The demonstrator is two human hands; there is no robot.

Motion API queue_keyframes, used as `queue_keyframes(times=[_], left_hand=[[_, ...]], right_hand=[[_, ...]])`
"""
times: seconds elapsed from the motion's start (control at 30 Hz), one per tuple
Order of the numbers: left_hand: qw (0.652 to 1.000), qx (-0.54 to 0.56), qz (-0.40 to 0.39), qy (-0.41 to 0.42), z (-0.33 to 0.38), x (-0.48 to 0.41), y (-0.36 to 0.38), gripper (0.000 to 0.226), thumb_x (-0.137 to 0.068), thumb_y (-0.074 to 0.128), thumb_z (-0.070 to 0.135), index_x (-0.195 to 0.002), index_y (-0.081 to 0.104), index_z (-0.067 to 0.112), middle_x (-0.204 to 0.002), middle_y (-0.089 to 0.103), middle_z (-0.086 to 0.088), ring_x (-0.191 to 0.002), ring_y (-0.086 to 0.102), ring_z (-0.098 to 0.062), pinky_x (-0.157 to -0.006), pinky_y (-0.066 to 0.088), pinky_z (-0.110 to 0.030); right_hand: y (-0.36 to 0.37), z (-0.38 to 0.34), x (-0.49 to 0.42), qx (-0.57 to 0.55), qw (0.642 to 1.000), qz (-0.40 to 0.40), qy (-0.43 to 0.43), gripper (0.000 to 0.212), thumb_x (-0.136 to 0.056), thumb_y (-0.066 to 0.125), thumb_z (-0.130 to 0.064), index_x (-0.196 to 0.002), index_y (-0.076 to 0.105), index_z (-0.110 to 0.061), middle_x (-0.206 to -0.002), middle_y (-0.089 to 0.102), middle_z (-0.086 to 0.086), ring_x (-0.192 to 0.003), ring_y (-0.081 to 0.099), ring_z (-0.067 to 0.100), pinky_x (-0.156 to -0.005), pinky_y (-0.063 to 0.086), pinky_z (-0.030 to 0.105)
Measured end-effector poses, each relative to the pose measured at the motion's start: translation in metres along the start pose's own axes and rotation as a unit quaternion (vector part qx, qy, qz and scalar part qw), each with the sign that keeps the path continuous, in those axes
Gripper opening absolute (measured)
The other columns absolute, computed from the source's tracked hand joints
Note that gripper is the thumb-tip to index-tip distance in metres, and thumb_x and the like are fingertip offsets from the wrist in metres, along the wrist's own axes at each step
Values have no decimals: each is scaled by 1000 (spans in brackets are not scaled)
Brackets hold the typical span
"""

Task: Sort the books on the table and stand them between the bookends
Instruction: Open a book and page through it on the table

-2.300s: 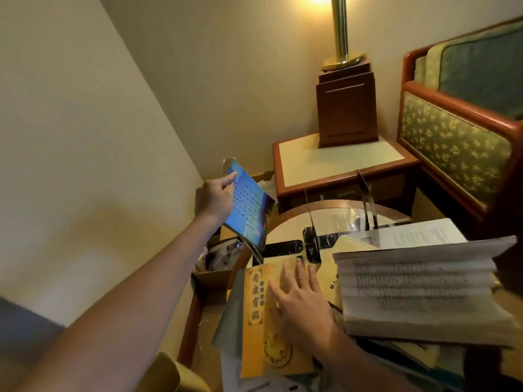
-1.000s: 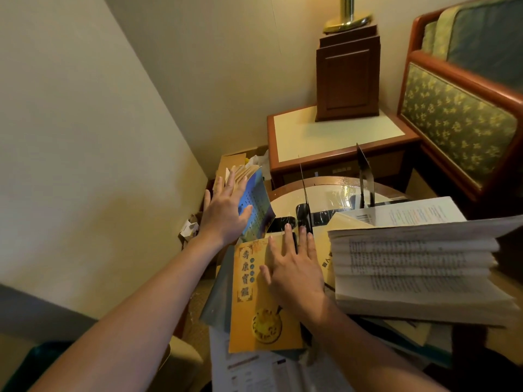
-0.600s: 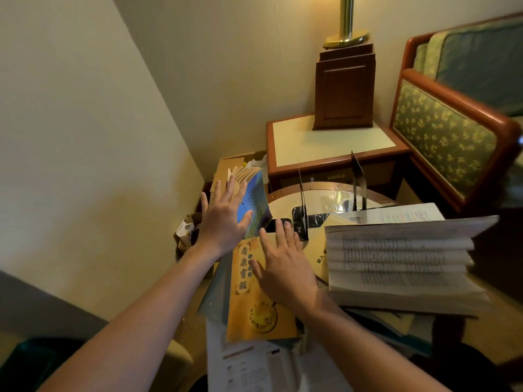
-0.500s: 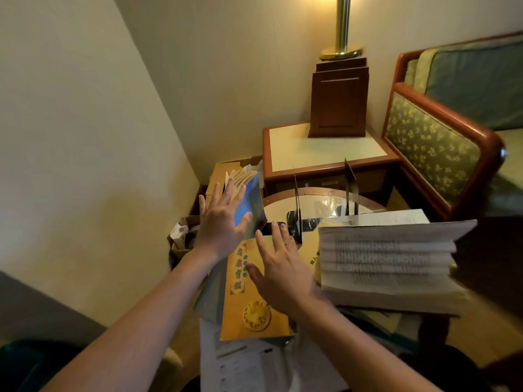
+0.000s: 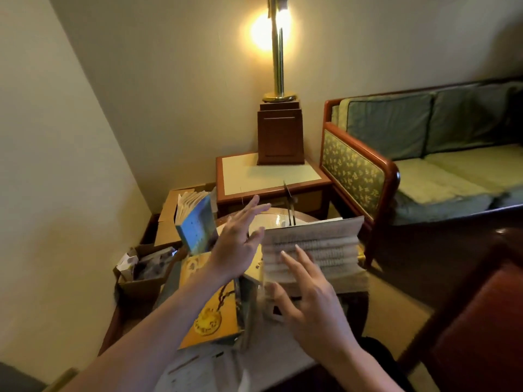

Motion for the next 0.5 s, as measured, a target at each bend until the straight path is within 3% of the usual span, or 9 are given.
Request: queue_keyframes(times=[0.1,0.23,0.4,0.5], left_hand=[[996,-35,-50,72,41,-5,24,30,-102,51,20,-127,59,35,-161,23,14,-146,18,-4,-123,11,-55],[967,-184,-144,101,58,-15,54,26,-100,57,28,-120,68,40,-164,21,8,-152,21,-19,-120,6,-58],[931,-250,-260,56,48,-29,80,39,-100,56,30,-136,55,47,-158,38,9,-144,37,-18,-117,31,-46],[923,-234,-305,17,42,-39,87,39,-100,56,30,-133,56,53,-133,61,9,-115,57,-11,-102,49,-41]], right_hand=[[-19,35,7,17,997,52,55,63,-98,45,-57,-155,26,-37,-167,0,-5,-153,-6,18,-124,17,49],[-22,88,8,27,991,70,107,69,-95,53,-52,-155,23,-36,-164,-23,-2,-150,-26,23,-124,9,54],[-16,123,13,28,986,97,135,65,-96,52,-50,-151,19,-54,-161,-30,-2,-145,-34,25,-123,-5,55],[-11,137,16,-27,977,99,186,60,-96,53,-49,-148,24,-55,-162,-28,-4,-143,-35,26,-122,-1,57]])
Point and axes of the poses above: each hand's wrist, its own x-axis away from the middle knuckle, its own y-axis out of the palm, z = x × y, the point moved 10 cm from there along -x, towards the middle knuckle
